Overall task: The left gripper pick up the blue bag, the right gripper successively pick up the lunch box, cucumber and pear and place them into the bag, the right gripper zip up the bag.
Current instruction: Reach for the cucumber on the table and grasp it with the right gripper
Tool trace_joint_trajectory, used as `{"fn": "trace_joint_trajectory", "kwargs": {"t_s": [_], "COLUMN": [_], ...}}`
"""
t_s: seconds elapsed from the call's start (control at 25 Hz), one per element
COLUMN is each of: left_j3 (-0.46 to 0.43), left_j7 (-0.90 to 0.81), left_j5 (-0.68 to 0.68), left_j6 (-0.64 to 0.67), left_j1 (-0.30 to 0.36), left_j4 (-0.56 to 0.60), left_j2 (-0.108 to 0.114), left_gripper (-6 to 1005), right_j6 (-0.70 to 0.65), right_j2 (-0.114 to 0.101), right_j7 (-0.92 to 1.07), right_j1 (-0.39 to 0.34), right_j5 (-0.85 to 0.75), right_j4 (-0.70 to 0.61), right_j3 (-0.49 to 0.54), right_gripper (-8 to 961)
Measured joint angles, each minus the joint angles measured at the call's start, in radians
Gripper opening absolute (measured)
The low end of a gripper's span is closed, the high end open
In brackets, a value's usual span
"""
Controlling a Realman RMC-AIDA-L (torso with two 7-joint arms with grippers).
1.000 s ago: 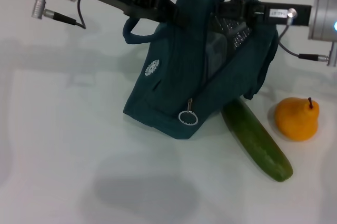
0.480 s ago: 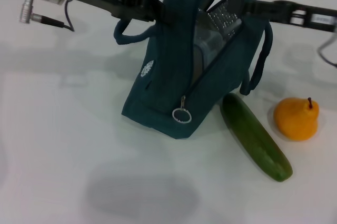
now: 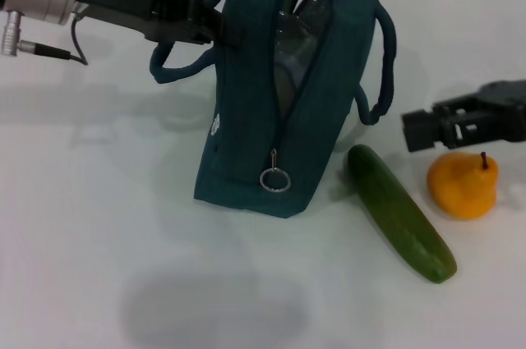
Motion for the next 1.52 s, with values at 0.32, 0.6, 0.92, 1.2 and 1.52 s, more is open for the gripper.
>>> {"fn": "trace_joint_trajectory", "kwargs": {"t_s": [0.32, 0.6, 0.92, 1.2, 1.52], "left_j3": [0.0, -0.005, -0.012, -0.012, -0.012], "left_j7": [0.0, 0.005, 0.008, 0.017, 0.024], "left_j5": [-0.001, -0.001, -0.001, -0.001, -0.001], "left_j6": [0.0, -0.006, -0.016, -0.018, -0.02], "left_j1": [0.01, 0.0, 0.0, -0.004, -0.017], "left_j4": [0.004, 0.004, 0.003, 0.003, 0.003], "left_j2": [0.009, 0.009, 0.005, 0.006, 0.009], "left_gripper": [51, 52, 52, 52, 52], "right_j6": [0.017, 0.125, 0.112, 0.153, 0.261], "right_j2": [0.042, 0.047, 0.047, 0.048, 0.059], "right_j7": [0.239, 0.365, 0.465, 0.478, 0.49], "right_j1": [0.003, 0.137, 0.277, 0.318, 0.348], "right_j5": [-0.247, -0.38, -0.579, -0.609, -0.634], "right_j4": [-0.253, -0.241, -0.178, -0.047, 0.081], "right_j3": [-0.046, -0.156, -0.208, -0.219, -0.323], "right_gripper": [461, 470, 479, 622, 850]}}
